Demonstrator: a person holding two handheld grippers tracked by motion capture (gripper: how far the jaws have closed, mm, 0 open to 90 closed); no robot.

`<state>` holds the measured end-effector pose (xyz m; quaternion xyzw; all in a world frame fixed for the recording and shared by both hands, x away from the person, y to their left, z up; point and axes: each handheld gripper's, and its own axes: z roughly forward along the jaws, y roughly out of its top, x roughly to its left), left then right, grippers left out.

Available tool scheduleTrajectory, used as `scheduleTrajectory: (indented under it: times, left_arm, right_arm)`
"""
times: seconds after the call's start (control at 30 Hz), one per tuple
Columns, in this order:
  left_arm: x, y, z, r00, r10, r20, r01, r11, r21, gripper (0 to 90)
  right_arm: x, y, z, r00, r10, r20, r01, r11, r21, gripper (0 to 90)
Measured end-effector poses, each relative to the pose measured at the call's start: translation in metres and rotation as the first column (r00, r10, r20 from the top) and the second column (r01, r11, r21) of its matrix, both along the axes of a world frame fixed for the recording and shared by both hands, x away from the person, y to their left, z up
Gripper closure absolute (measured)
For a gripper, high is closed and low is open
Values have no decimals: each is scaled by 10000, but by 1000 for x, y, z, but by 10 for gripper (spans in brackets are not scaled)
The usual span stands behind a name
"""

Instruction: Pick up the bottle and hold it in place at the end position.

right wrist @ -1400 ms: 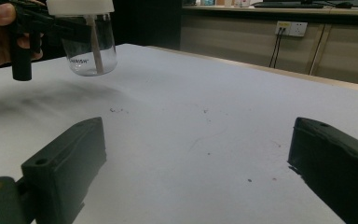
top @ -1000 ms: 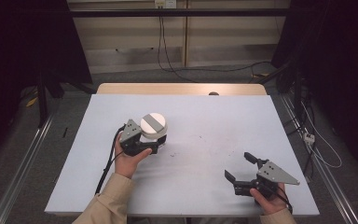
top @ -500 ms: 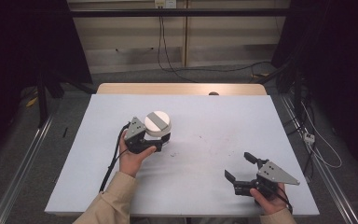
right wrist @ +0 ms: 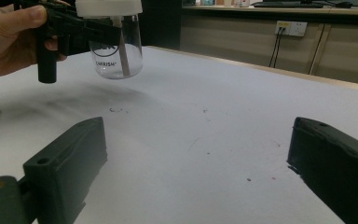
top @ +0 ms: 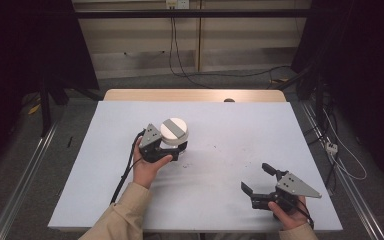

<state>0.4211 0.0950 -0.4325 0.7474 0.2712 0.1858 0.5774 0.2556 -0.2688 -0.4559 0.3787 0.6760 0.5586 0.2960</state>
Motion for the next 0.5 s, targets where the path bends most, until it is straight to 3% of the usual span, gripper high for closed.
scheduleTrajectory:
  times: [0.5]
  left_arm:
    - [7,-9,-6,10000,-28,-91,29,9999,97,186]
  right_arm:
    - [0,0,0,10000,13,-12,-13,10000,-1,38]
